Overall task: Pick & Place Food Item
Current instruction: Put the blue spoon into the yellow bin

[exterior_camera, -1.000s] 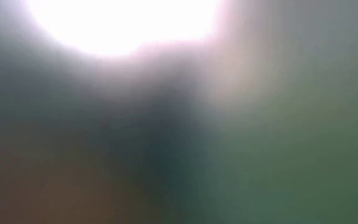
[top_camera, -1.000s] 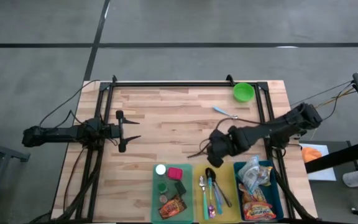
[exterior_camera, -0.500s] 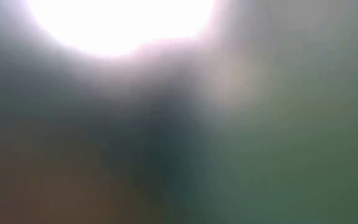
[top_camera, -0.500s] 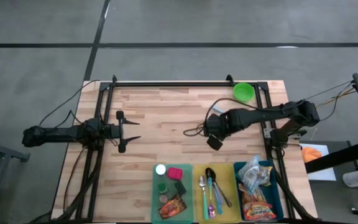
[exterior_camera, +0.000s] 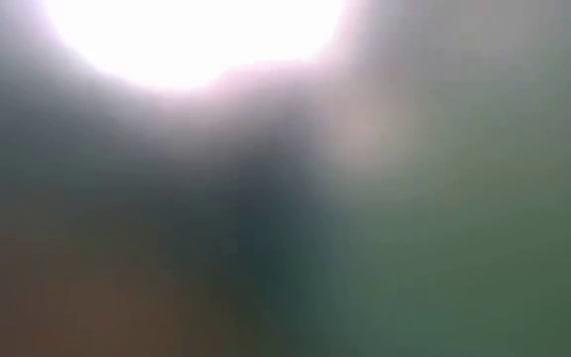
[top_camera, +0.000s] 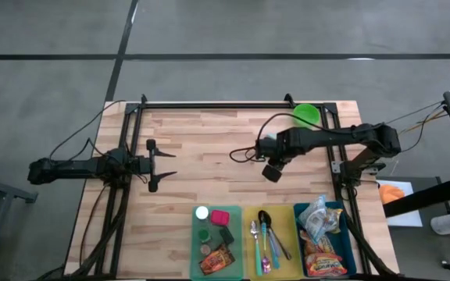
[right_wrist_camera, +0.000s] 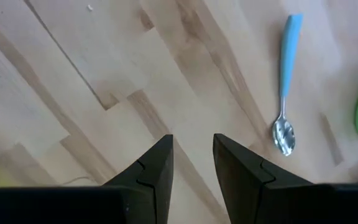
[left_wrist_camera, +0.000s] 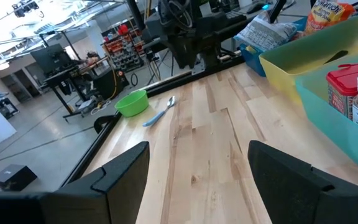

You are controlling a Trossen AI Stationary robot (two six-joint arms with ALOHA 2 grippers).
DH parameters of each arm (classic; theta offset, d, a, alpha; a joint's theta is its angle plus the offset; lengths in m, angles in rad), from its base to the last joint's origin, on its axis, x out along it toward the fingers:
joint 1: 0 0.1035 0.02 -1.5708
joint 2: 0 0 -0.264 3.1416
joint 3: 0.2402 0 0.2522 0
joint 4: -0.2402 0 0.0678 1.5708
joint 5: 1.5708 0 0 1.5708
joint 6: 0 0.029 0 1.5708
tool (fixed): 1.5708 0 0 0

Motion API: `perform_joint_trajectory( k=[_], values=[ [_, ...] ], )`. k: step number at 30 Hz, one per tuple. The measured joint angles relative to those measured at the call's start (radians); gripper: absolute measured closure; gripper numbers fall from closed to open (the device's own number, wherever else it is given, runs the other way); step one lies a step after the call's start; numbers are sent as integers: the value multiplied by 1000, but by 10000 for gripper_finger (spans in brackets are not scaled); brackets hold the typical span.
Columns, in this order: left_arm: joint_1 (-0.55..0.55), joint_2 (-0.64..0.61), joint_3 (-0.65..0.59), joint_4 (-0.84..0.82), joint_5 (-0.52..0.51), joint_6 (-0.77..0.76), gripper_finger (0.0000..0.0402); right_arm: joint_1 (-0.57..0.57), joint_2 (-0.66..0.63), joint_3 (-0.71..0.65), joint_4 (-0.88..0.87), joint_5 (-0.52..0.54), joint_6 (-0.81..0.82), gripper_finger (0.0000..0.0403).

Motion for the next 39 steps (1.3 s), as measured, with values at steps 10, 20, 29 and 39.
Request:
perform_joint_trajectory(
  k=[10,20,29,39],
  values=[
    [0,0,0,0,1,0,126,-7,-1,-68,306,-95,-156,291],
    [0,0,0,0,1,-1,126,-10,-1,-191,818,-104,-428,291],
    [0,-1,0,-2,9,-2,126,-84,-107,-334,865,-163,-456,291],
    [0,0,0,-2,9,-4,126,-130,-410,-535,742,-69,-288,291]
  ],
)
